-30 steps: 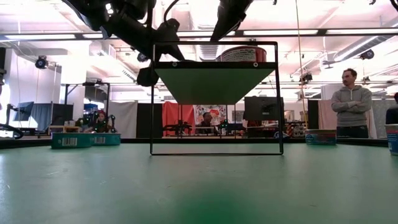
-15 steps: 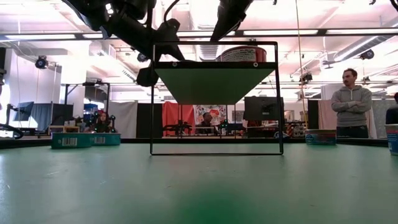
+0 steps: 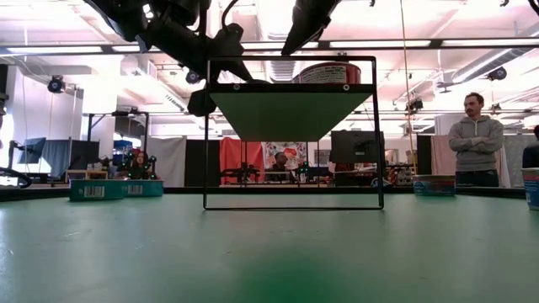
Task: Stack canned seafood by type on shelf
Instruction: Stack the blue tuna can on top of the blue tuna can on the shelf
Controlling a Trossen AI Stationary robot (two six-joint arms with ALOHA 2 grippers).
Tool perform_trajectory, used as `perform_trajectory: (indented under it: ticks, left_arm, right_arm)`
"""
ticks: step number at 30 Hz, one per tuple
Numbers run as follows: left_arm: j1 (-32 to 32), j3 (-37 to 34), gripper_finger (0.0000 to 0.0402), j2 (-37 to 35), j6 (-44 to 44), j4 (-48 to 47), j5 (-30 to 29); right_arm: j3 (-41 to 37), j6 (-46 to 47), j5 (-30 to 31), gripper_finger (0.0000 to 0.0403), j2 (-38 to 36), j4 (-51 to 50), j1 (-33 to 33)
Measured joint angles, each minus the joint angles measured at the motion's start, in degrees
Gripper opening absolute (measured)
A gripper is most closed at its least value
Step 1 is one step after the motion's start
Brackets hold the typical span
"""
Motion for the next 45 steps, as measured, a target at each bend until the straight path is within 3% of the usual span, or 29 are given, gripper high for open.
perform_trajectory:
  ticks: [4,17,21,45]
  left_arm:
    - [0.0,0.0,0.0211,0.0,-0.2,0.0,-0.2]
    - [0.0,0.0,0.021,0.0,-2.2,0.0,-1.2]
    - [0.0,0.0,0.021,0.0,-2.7,-0.1,-1.2]
    - [0.0,0.0,0.021,0.0,-2.8,-0.1,-1.7]
  right_arm:
    - [-0.2,0.0,0.0,0.0009,0.0,1.3,0.0]
    - [-12.6,-2.3,0.1,0.0009,0.0,26.7,-1.2]
    - [-15.3,-3.0,3.4,0.0009,0.2,31.1,-1.1]
    - [-15.9,-2.3,5.2,0.0009,2.0,32.7,-1.5]
